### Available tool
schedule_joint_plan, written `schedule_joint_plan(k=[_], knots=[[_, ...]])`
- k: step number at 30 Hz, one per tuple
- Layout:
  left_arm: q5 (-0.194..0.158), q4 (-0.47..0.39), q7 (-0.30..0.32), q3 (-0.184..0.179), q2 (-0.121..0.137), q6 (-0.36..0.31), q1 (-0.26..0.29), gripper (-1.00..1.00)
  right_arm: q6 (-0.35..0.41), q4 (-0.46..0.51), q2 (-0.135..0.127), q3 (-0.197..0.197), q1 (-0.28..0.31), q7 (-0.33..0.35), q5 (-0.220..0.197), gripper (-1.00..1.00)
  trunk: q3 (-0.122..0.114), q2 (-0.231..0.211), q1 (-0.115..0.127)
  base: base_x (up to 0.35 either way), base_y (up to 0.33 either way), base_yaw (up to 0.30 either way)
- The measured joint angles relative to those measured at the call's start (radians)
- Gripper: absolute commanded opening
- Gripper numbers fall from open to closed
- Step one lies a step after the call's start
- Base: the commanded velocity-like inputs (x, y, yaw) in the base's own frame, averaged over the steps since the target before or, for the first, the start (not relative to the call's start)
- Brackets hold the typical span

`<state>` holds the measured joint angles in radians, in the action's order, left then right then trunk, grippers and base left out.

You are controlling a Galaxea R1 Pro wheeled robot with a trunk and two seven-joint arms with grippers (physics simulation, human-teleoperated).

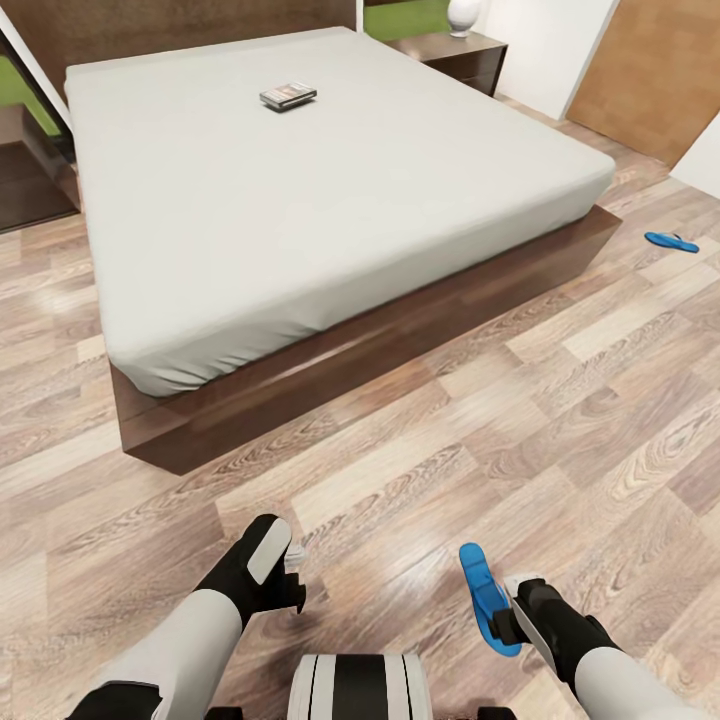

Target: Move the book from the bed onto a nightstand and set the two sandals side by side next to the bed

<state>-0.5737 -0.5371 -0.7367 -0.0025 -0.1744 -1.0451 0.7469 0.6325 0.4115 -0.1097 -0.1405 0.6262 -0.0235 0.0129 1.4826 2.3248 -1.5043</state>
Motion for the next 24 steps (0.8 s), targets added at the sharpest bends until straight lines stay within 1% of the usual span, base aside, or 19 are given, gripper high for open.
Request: schedule_joint_plan(k=[12, 18, 24], knots=[[0.000, -0.002, -0.001, 0.000, 0.001, 0.000, 0.000, 1.00, 0.000, 0.001, 0.000, 0.003, 0.003, 0.003, 0.000, 1.00, 0.019, 0.000, 0.000, 0.000, 0.000, 0.000], [0.000, -0.028, -0.001, -0.001, 0.001, 0.000, 0.000, 1.00, 0.001, 0.003, 0.000, 0.004, 0.010, 0.002, -0.001, 1.00, 0.029, 0.000, 0.000, 0.000, 0.000, 0.000], [0.000, -0.051, -0.003, -0.001, 0.001, 0.000, 0.000, 1.00, 0.010, 0.003, -0.005, 0.006, 0.046, 0.003, -0.010, 1.00, 0.039, 0.000, 0.000, 0.000, 0.000, 0.000]])
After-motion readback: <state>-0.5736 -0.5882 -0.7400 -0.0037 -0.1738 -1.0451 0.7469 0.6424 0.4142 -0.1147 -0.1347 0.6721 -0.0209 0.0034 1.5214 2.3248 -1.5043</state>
